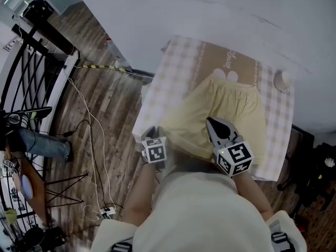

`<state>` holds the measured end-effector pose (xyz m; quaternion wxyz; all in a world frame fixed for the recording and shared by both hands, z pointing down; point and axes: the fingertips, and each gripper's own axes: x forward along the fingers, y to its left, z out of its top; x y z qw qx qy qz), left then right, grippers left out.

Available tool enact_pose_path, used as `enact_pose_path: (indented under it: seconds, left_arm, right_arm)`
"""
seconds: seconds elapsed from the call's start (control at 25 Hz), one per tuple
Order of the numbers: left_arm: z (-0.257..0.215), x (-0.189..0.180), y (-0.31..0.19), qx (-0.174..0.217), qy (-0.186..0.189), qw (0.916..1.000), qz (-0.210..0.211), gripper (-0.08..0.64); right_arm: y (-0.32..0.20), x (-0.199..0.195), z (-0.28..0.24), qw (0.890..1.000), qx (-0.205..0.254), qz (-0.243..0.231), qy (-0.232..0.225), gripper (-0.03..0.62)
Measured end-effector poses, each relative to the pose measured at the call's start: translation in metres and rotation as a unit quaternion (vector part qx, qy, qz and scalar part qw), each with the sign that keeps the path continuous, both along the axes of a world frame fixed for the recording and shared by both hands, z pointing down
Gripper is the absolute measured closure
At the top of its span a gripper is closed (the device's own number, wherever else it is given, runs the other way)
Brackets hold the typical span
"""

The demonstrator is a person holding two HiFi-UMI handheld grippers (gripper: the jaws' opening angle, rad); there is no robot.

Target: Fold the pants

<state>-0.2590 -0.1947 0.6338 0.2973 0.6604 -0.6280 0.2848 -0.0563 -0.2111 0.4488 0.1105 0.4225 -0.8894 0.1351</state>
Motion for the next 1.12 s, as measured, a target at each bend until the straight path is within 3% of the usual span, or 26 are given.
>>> enact_pose_path:
  seconds: [0.24, 0.48, 0.64, 1.12]
  left_arm:
    - [0.001, 0.003, 0.000, 0.004, 0.012, 0.9999, 0.001, 0.520]
    - [-0.001, 0.005, 0.001, -0.014, 0.017, 0.9992, 0.034, 0.525]
    - [-0.010, 0.004, 0.008, -0.009, 0.053, 0.9980, 0.032, 0.529]
    - [-0.055, 0.019, 0.006, 0.049, 0.145, 0.9805, 0.124, 0.541]
  right_arm:
    - [0.004, -0.015, 0.002, 1.000, -0.003, 0.002, 0.002, 0.592]
    - [0.006, -0.029, -0.007, 1.000, 0.003, 0.013, 0.010, 0.592]
    - [0.008, -0.032, -0.012, 0.999, 0.007, 0.034, 0.015, 0.592]
    - [0.037, -0.020, 0.011, 0.991, -0.030, 0.120, 0.045, 0.592]
